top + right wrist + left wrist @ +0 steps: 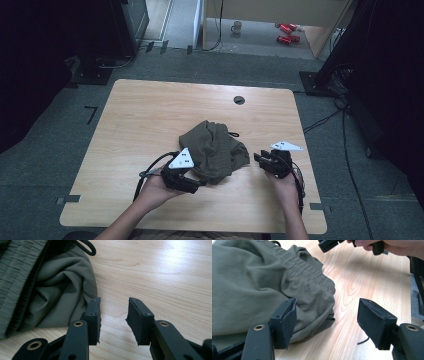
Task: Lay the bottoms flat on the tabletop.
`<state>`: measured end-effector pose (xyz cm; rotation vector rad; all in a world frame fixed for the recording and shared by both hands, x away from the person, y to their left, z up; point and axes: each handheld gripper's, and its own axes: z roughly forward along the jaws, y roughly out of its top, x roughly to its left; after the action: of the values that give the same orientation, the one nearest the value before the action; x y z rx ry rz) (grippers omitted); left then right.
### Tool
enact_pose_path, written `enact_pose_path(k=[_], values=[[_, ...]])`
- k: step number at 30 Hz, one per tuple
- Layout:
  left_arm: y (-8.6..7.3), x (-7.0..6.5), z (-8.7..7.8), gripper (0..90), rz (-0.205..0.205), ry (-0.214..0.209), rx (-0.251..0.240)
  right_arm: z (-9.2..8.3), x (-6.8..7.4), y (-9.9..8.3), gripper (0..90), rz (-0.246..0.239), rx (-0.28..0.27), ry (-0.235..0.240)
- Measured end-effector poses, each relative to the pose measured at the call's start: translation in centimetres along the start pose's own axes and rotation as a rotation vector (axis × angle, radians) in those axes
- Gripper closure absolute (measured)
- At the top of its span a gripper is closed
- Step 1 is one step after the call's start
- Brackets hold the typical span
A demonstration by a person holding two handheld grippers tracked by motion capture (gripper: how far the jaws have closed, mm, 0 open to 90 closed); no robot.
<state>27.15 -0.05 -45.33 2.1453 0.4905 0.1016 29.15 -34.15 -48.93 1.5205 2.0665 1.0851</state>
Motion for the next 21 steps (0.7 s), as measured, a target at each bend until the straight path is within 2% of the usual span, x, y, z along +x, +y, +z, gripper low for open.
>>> enact_pose_path(k=[2,5,6,7,10,11,15,21], values=[[-0.2,-0.3,1.0,32.8,0.01,-0.006,0.02,0.0,0.0,0.0,63.0,0.001,0.0,0.0],[-0.3,-0.4,1.6,33.0,0.017,-0.005,0.035,0.0,0.0,0.0,62.1,-0.005,-0.003,0.0],[-0.6,-0.3,2.4,34.4,0.018,0.002,0.05,0.0,0.0,0.0,62.1,-0.008,-0.006,0.001],[-0.6,-0.3,2.4,36.0,0.018,0.002,0.05,0.0,0.0,0.0,62.1,-0.008,-0.006,0.001],[-1.0,0.1,3.2,39.4,-0.015,0.008,0.068,0.1,0.1,0.0,61.9,-0.009,-0.006,0.003],[-1.2,0.2,3.6,40.1,-0.02,0.014,0.067,0.1,0.1,-0.1,61.5,-0.008,-0.004,0.004],[-1.6,0.2,4.2,40.7,0.006,0.044,0.082,0.1,0.0,-0.1,61.2,-0.009,0.0,0.006],[-1.9,0.4,4.8,48.9,0.023,0.088,0.093,0.1,0.0,-0.1,61.1,-0.006,0.002,0.008]])
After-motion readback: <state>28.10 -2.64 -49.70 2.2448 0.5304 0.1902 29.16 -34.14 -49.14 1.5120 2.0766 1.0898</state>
